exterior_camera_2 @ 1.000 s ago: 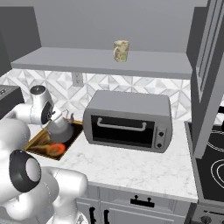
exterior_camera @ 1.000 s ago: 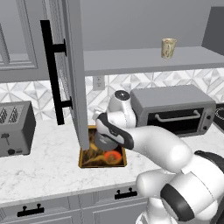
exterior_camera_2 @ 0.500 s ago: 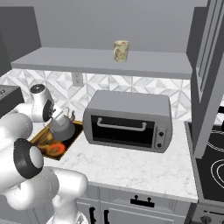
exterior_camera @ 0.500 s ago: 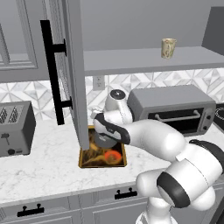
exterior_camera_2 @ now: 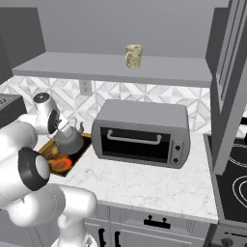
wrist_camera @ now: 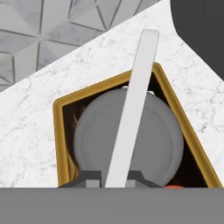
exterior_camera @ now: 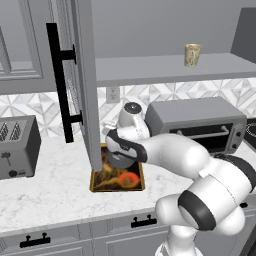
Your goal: Pick the kettle from the counter and place it on the tray. Then pick the mug from the cabinet and place it on the tray. Then close the cabinet doors.
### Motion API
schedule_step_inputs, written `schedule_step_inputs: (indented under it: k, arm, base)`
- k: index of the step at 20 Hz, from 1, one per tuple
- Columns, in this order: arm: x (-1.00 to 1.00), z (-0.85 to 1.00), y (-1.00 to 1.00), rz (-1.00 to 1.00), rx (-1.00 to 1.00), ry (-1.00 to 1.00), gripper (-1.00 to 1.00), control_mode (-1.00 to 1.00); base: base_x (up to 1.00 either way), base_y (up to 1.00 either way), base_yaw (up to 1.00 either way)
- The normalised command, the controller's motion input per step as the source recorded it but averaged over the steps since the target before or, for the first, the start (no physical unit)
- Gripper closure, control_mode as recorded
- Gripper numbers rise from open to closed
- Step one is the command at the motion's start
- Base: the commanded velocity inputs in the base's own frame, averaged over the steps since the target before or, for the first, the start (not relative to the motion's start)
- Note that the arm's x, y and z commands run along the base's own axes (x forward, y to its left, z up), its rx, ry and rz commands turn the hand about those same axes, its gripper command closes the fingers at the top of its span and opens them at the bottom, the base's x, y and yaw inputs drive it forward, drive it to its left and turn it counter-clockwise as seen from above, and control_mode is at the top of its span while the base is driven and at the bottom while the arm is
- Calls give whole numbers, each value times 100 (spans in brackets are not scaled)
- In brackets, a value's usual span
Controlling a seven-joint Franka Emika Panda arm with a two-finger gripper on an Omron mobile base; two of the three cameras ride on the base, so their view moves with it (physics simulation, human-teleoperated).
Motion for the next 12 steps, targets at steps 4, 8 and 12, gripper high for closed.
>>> schedule_step_inputs:
  k: [4,8,12]
  arm:
    - [9,-11,0,0,0,-3,100,-100]
    - [0,-11,0,1,0,0,-100,-100]
    - [0,-6,-2,0,0,-1,-100,-100]
  base:
    - [0,0,0]
    - [0,0,0]
    - [0,0,0]
